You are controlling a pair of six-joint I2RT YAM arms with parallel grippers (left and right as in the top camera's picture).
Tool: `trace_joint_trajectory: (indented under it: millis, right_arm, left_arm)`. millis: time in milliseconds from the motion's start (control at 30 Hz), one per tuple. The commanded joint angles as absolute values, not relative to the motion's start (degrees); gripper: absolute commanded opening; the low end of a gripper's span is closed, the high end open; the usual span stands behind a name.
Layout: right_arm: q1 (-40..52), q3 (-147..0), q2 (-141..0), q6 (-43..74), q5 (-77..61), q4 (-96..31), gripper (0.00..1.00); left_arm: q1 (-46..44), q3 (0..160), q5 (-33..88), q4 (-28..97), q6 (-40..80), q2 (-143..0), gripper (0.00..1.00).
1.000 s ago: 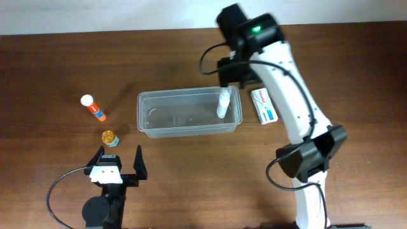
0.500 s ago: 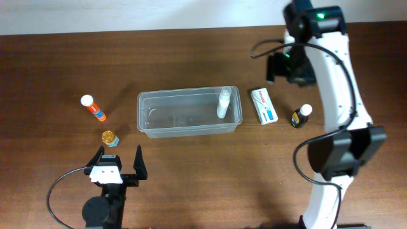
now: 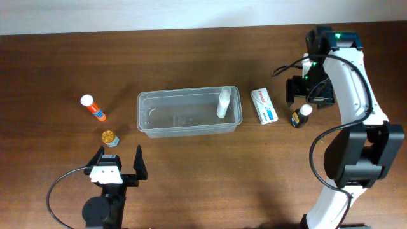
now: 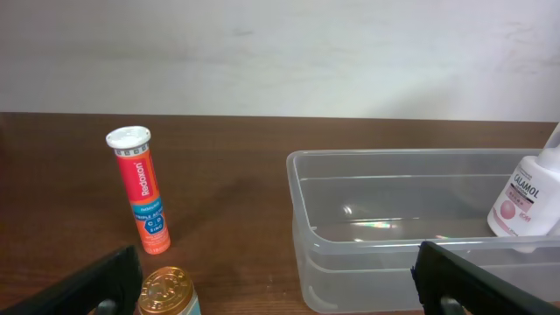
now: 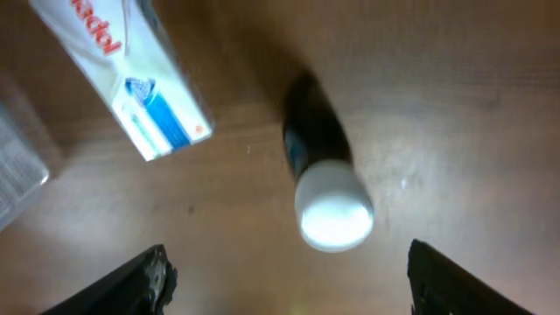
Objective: Pack container
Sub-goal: 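Move the right gripper back to the dark brown bottle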
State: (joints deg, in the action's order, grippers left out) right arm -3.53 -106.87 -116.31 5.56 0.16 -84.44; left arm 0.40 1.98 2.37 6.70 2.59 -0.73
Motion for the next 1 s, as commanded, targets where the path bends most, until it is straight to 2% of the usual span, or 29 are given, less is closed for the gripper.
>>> trace_joint_trajectory:
  millis: [0,367,467,633,967]
  right_arm:
    - [-5.72,-104.25,-115.26,2.83,0.69,-81.3,0.79]
    - [-7.57,-96.68,-115.57,1.91,0.45,-72.2,0.77]
    - [-7.55,-95.83,-115.59,1.91,0.43,-71.02,0.68]
    - [-7.53,-93.36,-115.59,1.89,0.43,-69.52,0.6]
    - [-7.53,-90.15,-115.59,-3.33,-1.74,-68.64,0.59]
  left_arm:
    - [0.71,1.56,2.17,6.68,1.87,-0.3,0.99]
    - [0.71,1.56,2.17,6.68,1.87,-0.3,0.99]
    - [0.71,1.56,2.17,6.68,1.87,-0.3,0.99]
    - [0.71,1.56,2.17,6.68,1.87,-0.3,0.99]
    - [0.71,1.56,2.17,6.68,1.87,-0.3,0.99]
